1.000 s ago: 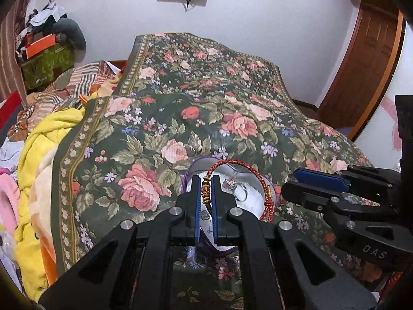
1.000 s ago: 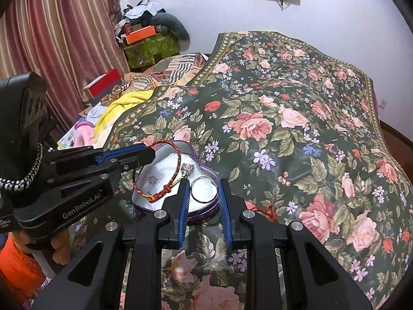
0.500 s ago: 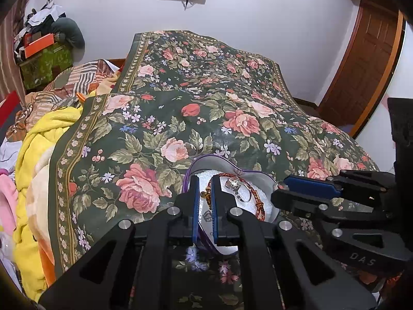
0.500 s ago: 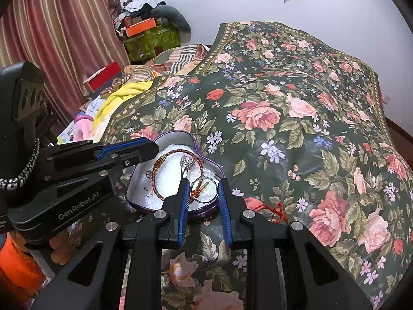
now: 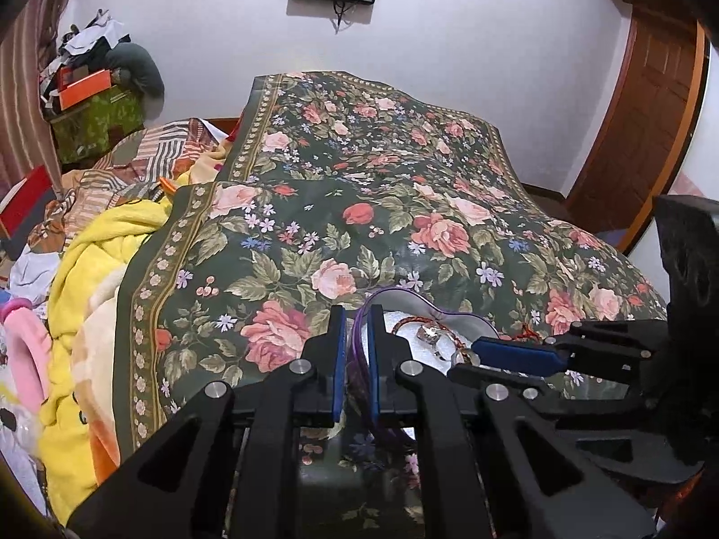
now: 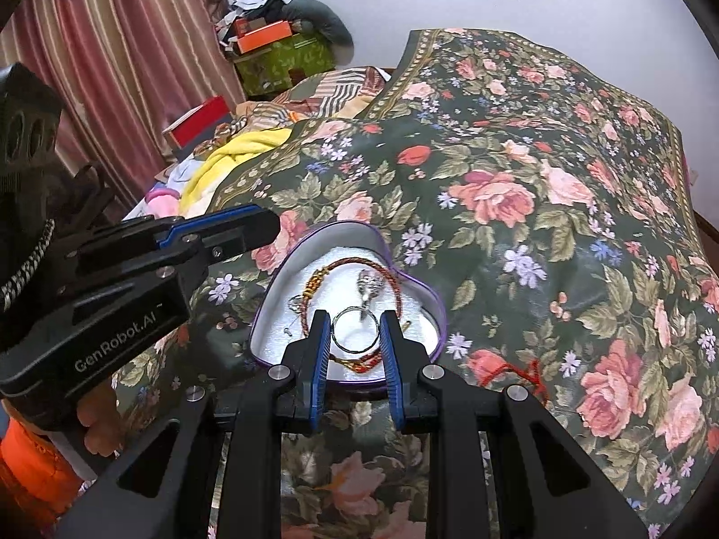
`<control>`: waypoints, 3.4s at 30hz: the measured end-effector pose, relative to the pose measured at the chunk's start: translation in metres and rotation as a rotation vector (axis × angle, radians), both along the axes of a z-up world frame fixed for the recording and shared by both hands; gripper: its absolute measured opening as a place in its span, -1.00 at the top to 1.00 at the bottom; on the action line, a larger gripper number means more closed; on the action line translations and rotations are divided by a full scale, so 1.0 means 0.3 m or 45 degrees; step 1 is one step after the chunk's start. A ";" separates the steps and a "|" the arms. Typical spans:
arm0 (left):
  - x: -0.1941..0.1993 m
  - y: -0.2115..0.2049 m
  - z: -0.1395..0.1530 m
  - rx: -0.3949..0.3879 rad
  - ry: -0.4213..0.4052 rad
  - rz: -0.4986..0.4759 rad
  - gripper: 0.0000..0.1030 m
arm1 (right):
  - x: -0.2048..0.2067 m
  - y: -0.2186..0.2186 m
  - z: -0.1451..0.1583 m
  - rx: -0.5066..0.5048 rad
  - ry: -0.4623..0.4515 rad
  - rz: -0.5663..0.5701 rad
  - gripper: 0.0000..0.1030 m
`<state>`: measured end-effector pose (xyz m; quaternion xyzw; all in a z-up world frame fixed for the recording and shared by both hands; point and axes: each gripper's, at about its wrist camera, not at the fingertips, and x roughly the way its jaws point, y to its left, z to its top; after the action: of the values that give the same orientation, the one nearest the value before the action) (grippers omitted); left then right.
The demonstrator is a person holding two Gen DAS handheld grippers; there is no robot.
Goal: Organize jewelry
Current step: 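Open both tools inside the tin and withdraw them, then move the right tool to the gold hoop ring and close on it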
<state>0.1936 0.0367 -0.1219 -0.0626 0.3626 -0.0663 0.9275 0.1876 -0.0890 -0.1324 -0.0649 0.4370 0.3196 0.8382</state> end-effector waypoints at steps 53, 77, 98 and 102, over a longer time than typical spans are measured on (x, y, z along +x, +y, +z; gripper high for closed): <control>-0.124 -0.175 0.064 0.022 -0.010 -0.158 0.35 | -0.068 -0.373 0.037 -0.174 -0.037 -0.265 0.40; -0.091 -0.212 -0.016 -0.002 0.076 -0.209 0.35 | 0.005 -0.321 -0.099 -0.212 0.098 -0.196 0.40; -0.097 -0.439 -0.050 0.049 0.165 -0.397 0.25 | -0.064 -0.483 0.021 -0.043 -0.018 -0.314 0.65; -0.056 -0.469 -0.072 0.002 0.218 -0.421 0.25 | -0.069 -0.532 0.051 -0.008 -0.051 -0.347 0.65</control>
<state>0.1768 -0.1040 -0.1435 -0.0069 0.4456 -0.2121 0.8697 0.1668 -0.2487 -0.1172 -0.0139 0.4261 0.2002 0.8822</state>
